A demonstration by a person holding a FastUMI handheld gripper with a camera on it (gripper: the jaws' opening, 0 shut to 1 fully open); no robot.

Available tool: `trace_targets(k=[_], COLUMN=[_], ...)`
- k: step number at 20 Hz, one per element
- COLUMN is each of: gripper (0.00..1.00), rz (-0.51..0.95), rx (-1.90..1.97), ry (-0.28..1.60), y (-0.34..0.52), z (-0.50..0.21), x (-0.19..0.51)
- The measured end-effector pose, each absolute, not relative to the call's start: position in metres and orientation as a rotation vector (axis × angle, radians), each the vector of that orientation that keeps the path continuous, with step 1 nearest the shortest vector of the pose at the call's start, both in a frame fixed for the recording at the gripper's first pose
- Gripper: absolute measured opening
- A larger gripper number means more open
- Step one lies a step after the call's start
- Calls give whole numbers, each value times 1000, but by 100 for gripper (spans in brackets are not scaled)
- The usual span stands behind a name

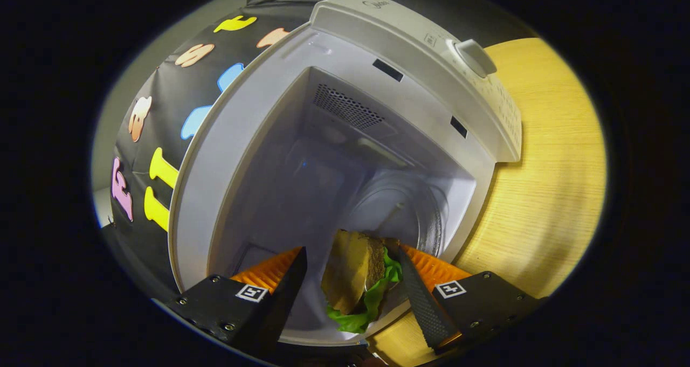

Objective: Open the microwave, put the food inside, and close the microwave door.

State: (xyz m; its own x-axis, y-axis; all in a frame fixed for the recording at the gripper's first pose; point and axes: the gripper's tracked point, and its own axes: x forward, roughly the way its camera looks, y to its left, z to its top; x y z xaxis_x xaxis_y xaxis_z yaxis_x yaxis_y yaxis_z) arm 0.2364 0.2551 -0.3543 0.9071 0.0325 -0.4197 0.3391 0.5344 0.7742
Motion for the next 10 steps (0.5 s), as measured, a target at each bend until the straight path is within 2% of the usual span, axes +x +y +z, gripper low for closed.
trace_targets(k=[10], gripper=[97], rz=[-161], rx=[878], ry=[405], y=[217], z=[-299], x=[195])
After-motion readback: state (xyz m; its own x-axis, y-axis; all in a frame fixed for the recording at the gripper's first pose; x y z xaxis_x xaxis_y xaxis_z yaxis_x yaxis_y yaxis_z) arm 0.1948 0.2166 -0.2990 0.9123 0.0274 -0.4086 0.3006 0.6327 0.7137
